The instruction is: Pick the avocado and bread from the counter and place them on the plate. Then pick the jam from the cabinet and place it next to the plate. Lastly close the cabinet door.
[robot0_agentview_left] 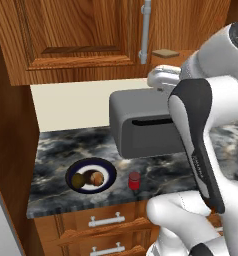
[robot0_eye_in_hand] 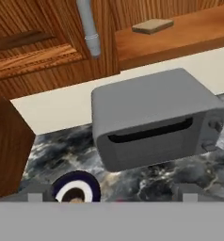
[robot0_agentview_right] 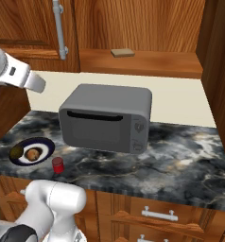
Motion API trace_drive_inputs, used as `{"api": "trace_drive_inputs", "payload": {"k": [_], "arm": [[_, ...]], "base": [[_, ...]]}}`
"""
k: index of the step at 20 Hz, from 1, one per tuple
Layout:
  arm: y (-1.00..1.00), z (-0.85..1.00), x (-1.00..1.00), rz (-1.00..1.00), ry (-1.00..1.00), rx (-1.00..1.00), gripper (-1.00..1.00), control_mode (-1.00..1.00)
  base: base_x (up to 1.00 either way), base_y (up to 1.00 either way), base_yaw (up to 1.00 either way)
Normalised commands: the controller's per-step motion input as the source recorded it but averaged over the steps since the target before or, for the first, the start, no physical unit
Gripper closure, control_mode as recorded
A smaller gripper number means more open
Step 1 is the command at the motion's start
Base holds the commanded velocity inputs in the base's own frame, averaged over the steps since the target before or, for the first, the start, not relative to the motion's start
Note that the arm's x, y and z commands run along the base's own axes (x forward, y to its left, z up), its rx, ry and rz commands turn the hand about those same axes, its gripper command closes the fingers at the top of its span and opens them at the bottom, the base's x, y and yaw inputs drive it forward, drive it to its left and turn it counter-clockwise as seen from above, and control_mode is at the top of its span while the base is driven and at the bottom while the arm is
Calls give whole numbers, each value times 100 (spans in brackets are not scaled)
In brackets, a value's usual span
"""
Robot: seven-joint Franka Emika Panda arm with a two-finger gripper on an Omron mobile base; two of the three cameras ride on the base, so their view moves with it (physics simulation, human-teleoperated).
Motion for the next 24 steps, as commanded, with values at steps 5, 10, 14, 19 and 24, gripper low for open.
{"api": "trace_drive_inputs", "payload": {"k": [5,10,14,19,24], "arm": [[0,0,-56,7,-40,-5,-100,-100],[0,5,-40,2,-30,0,-100,-100],[0,0,-4,0,0,0,-100,-100],[19,47,-18,-6,16,-1,-100,-100],[7,37,-45,-3,28,-4,-100,-100]], "base": [[0,0,0],[0,0,0],[0,0,0],[0,0,0],[0,0,0]]}}
